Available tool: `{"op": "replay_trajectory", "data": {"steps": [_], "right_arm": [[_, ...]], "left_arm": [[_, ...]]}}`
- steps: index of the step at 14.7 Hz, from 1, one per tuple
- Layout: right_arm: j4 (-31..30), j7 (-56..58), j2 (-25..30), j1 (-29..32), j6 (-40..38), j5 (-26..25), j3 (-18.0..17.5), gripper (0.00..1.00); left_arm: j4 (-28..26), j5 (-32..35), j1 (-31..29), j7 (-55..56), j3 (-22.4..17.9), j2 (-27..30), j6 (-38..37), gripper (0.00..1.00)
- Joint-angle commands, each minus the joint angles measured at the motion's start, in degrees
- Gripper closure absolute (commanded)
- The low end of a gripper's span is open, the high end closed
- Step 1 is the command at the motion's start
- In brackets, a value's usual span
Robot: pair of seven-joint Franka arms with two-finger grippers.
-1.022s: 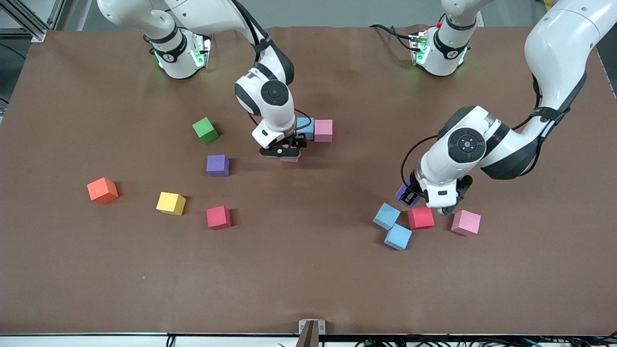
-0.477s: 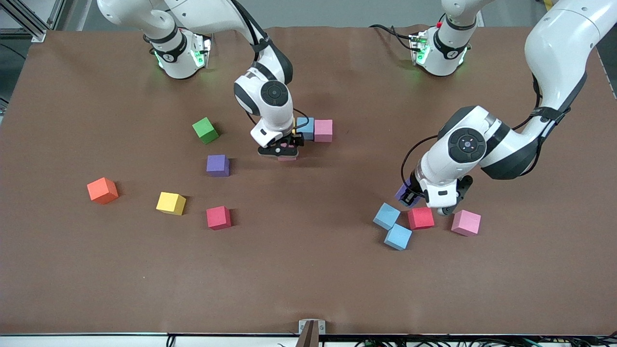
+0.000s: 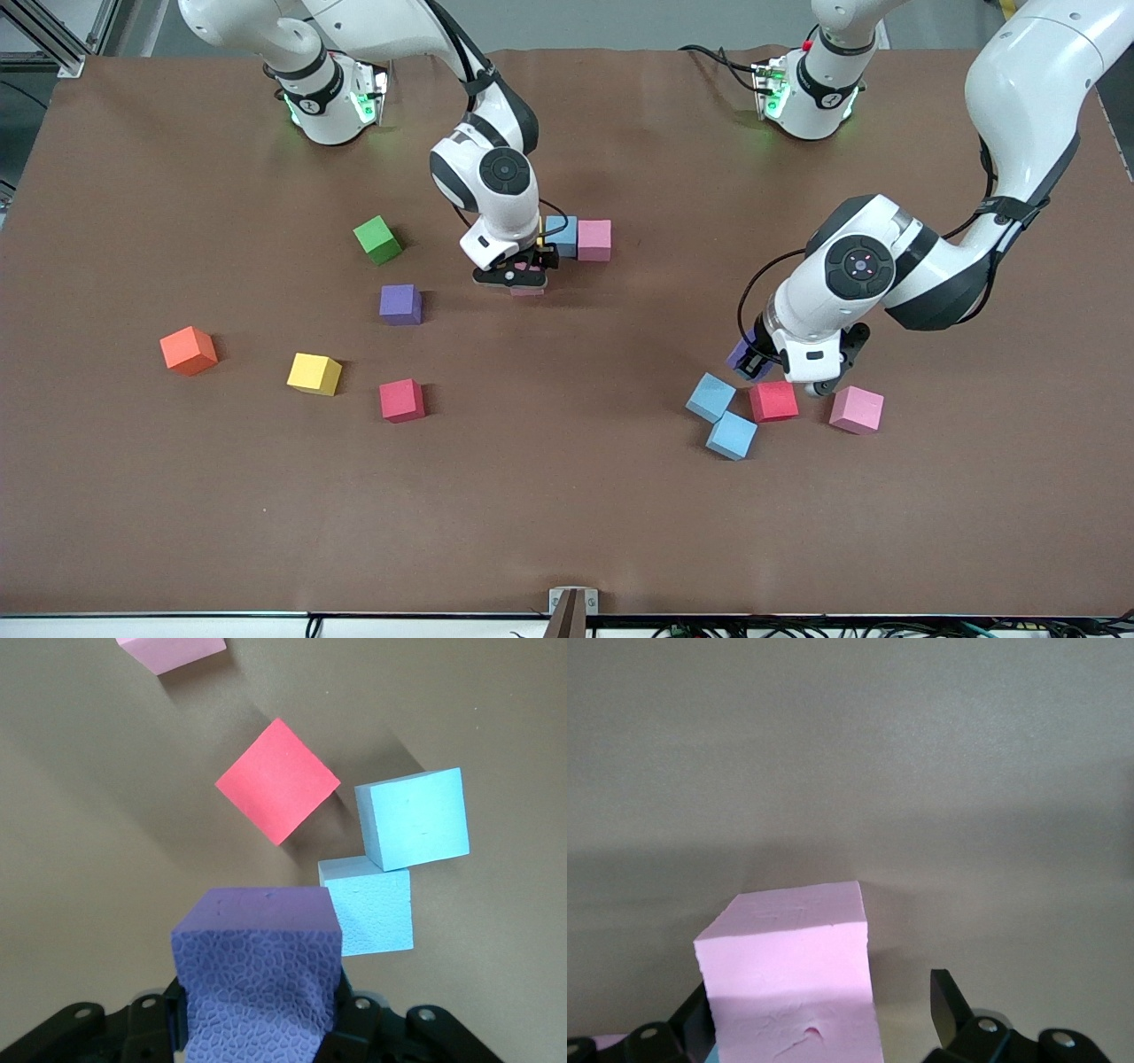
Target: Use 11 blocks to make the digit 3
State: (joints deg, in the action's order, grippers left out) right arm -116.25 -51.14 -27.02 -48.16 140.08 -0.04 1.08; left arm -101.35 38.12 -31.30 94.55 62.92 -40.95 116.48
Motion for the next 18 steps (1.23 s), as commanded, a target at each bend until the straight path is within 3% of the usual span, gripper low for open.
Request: {"op": "replay_trajectory", "data": {"steps": [1,5,12,18], "right_arm": [[-1.61,-1.68,2.33,-0.44,-0.77,-0.76,-0.02,0.00],[1.54,-2.65,2.68,-0.35,-2.96,-0.06,-0.11,0.00],[11.13,-1.42,3.29,2.36,-16.50,-0.92,0.59,0.00],[11.31,-1.25,5.66,8.60,-16.07,-7.07,6.91,0.00]], "left_arm": [[0.98,-0.94,0.36,-0.06,0.18,0.08,-1.34,0.47],[0.98,-0.94,0.36,0.11,0.18,0.17,-1.43,0.47],[0.98,-0.94,0.36,0.11,0.18,0.17,-1.34,0.47],[0.98,-0.94,0.36,-0.15,0.18,0.08,-1.34,0.47]]}}
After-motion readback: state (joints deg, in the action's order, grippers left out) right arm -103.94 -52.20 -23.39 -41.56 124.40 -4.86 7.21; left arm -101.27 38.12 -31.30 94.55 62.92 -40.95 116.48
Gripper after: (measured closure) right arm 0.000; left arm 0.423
